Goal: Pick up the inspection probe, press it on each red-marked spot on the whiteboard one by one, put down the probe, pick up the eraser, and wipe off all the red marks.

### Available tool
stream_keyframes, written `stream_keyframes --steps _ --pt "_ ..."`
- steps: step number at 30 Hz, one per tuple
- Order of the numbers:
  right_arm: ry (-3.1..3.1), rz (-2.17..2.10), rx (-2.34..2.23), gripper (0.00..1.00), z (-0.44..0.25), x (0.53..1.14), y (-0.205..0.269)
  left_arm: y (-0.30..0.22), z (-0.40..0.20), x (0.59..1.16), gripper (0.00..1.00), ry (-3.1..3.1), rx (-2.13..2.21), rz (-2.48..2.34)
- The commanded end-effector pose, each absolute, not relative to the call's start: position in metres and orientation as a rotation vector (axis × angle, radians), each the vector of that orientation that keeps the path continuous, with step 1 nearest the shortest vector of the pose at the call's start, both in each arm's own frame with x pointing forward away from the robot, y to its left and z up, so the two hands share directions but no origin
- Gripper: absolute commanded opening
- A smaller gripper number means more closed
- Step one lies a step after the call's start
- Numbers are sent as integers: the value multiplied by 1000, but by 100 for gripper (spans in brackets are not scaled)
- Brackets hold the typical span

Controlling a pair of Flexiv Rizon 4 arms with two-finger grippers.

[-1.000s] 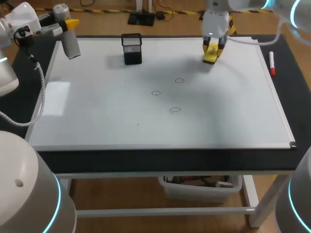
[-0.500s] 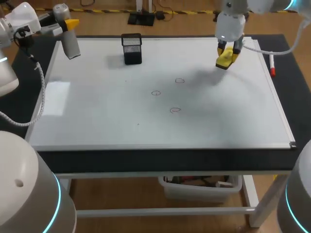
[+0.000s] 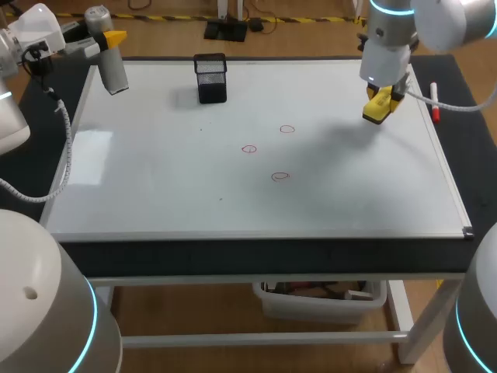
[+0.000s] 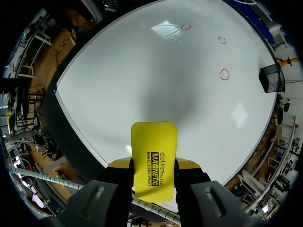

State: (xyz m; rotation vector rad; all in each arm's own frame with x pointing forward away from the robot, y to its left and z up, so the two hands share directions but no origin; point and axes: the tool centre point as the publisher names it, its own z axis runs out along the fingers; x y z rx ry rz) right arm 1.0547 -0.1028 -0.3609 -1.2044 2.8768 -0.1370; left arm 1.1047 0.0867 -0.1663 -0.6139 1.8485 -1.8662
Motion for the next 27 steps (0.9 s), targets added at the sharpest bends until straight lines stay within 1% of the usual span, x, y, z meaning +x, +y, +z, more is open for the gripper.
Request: stream_keyframes --steps 1,10,27 --pt "2846 -142 -1176 0 -361 1043 -115 86 -167 1105 0 1843 -612 -1867" --pt "2864 -95 -1125 0 -364 1038 -126 86 -167 1105 0 1843 -612 -1867" --pt "2916 -95 -1142 0 -366 1036 -126 86 -167 1105 0 1843 -612 -1867"
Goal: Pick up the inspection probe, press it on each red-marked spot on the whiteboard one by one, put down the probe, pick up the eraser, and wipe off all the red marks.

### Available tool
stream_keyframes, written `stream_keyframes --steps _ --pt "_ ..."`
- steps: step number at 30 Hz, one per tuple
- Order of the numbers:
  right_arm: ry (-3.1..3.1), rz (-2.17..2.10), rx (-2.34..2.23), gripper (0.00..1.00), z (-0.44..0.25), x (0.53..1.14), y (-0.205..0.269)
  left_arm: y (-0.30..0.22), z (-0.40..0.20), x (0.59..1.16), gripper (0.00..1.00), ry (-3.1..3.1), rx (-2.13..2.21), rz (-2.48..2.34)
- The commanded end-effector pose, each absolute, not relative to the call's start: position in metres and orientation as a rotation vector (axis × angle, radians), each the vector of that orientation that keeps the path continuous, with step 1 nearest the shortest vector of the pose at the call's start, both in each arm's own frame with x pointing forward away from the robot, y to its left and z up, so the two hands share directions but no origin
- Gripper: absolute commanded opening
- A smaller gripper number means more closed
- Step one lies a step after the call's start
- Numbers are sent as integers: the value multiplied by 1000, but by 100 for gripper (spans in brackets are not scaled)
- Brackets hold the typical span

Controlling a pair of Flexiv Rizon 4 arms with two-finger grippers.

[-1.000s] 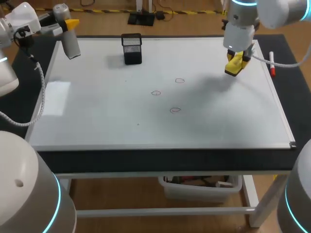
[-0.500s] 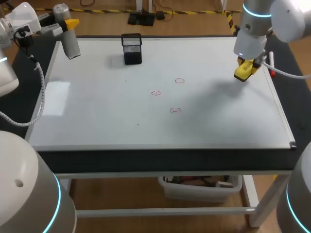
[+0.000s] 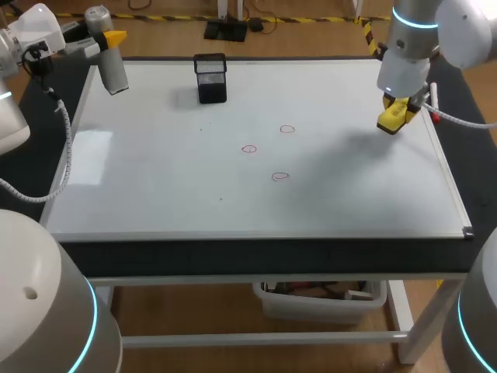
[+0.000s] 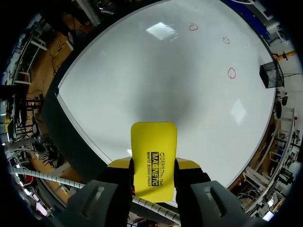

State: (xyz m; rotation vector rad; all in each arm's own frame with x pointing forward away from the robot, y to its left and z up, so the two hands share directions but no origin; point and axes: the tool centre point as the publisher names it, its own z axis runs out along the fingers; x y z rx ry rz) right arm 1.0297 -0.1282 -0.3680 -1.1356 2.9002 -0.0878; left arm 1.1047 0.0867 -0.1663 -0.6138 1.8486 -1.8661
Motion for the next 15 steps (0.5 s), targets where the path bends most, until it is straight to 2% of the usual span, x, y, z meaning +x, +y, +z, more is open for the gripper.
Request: stream_keyframes --steps 1,15 --pt "2916 -95 -1142 0 -366 1036 -126 86 -167 1105 0 1843 -612 -1867" --pt "2916 -95 -1142 0 -366 1036 -126 83 -164 1103 0 1850 -592 -1880"
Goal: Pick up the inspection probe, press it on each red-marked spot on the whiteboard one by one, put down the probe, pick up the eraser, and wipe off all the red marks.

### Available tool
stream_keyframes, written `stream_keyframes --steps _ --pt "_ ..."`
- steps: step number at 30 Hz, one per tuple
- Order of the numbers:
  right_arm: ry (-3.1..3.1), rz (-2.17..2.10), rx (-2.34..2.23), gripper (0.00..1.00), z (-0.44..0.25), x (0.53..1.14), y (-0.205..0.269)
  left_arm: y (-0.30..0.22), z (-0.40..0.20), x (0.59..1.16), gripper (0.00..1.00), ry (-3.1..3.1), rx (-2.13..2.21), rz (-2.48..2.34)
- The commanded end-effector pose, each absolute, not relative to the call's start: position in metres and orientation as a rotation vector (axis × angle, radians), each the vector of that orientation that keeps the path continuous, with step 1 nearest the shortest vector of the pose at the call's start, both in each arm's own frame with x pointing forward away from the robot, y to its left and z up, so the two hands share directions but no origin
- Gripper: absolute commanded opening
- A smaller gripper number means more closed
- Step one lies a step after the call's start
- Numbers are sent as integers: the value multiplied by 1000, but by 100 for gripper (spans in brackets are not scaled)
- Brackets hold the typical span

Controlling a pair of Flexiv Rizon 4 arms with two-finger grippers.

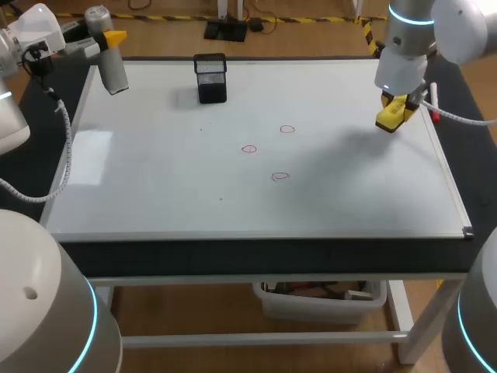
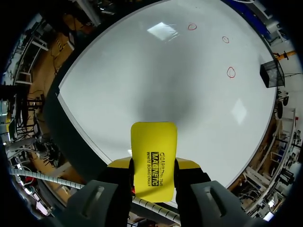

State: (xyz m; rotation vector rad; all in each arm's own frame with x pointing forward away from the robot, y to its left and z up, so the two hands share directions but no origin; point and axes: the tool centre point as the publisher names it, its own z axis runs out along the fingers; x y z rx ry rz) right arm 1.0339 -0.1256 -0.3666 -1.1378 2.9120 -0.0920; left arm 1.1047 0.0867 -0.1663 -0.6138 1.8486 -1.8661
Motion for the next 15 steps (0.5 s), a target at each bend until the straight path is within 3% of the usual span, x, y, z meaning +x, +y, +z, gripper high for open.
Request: stream_keyframes --steps 1,15 --pt "2916 -95 -1142 0 -366 1036 -126 78 -161 1100 0 1873 -558 -1877" --pt "2916 -95 -1142 0 -366 1036 -126 -3 -165 1031 0 1968 -364 -2097"
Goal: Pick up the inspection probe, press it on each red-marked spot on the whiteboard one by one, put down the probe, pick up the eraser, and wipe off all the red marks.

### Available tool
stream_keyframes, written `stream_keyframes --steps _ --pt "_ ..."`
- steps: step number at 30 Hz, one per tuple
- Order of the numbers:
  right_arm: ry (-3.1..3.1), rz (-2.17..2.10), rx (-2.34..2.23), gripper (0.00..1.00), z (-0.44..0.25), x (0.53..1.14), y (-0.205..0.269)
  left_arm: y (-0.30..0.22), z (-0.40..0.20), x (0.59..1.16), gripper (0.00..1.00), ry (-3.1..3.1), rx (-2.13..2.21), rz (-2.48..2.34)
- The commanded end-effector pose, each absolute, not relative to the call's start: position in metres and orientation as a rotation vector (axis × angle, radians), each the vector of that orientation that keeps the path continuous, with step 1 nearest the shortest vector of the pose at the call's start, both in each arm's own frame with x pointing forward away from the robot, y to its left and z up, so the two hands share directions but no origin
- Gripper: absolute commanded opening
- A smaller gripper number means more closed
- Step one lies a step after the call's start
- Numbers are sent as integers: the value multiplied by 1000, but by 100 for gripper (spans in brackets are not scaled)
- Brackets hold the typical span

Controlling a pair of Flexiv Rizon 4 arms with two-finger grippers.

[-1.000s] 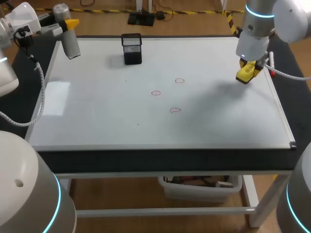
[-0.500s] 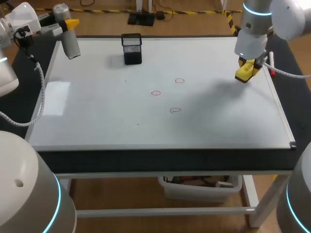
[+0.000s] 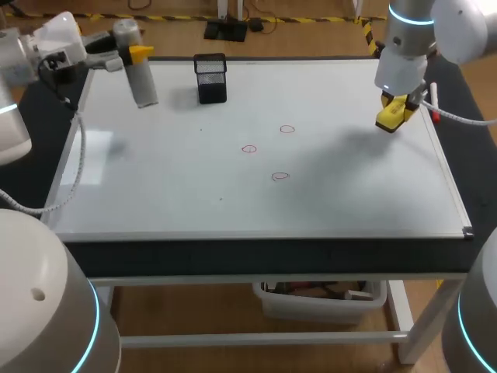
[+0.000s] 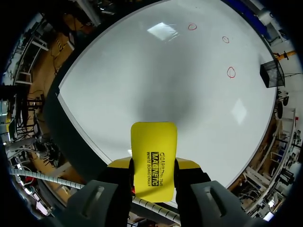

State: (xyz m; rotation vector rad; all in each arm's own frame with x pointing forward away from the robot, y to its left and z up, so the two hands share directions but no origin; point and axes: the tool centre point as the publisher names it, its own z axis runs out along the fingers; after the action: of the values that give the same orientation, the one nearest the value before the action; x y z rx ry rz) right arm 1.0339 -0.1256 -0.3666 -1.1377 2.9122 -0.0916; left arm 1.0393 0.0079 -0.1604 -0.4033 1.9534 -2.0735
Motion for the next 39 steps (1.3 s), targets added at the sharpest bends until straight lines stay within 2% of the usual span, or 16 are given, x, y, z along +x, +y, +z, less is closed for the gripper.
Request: stream_keyframes --steps 1,12,21,39 --pt "2916 -95 -1142 0 -366 1036 -126 -10 -166 1026 0 1969 -355 -2130" --pt "2916 -95 -1142 0 -366 1036 -126 -87 -192 980 0 2159 -102 -2256" --pt "2916 -95 -1142 0 -366 1036 -126 -139 -213 966 0 2257 59 -2333" --pt "2916 -95 -1142 0 -366 1036 -126 -202 -235 968 0 2269 259 -2496"
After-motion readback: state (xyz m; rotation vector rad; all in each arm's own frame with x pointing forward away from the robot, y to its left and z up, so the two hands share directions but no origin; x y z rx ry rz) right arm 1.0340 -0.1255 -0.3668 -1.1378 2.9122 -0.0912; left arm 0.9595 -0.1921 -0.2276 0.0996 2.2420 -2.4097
